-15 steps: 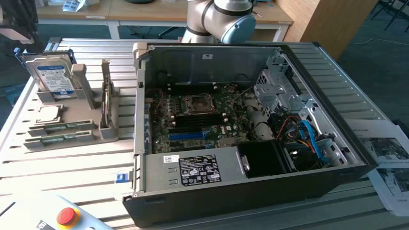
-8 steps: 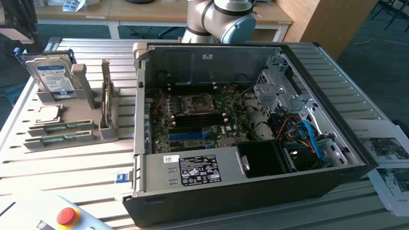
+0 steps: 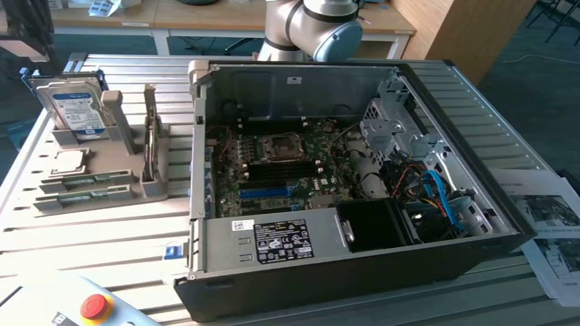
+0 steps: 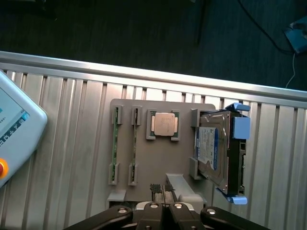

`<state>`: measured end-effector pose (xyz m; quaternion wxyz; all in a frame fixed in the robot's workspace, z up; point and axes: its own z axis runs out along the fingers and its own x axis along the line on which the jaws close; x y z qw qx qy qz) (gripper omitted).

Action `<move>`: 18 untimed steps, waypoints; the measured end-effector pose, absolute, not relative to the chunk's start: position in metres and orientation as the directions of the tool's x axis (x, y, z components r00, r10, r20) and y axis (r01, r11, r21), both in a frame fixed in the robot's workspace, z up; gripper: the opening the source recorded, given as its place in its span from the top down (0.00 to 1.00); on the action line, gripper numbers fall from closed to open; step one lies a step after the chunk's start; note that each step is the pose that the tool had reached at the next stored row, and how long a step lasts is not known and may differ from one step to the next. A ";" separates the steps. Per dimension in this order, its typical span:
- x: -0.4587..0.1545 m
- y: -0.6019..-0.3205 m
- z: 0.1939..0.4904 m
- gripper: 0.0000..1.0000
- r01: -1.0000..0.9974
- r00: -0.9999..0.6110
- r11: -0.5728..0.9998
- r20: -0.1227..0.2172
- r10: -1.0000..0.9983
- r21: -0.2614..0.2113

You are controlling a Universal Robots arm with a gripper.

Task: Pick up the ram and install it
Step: 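Pick up the ram and move it above insertion slot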

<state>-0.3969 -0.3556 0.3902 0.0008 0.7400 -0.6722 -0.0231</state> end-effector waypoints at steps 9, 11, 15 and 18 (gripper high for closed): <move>-0.398 -0.356 0.390 0.90 -0.995 0.096 -0.096 -0.031 -0.995 0.008; -0.398 -0.356 0.390 0.90 -0.995 0.096 -0.096 -0.031 -0.995 0.009; -0.396 -0.356 0.390 0.90 -0.994 0.096 -0.097 -0.034 -0.995 0.041; -0.396 -0.356 0.390 0.90 -0.994 0.095 -0.097 -0.034 -0.995 0.041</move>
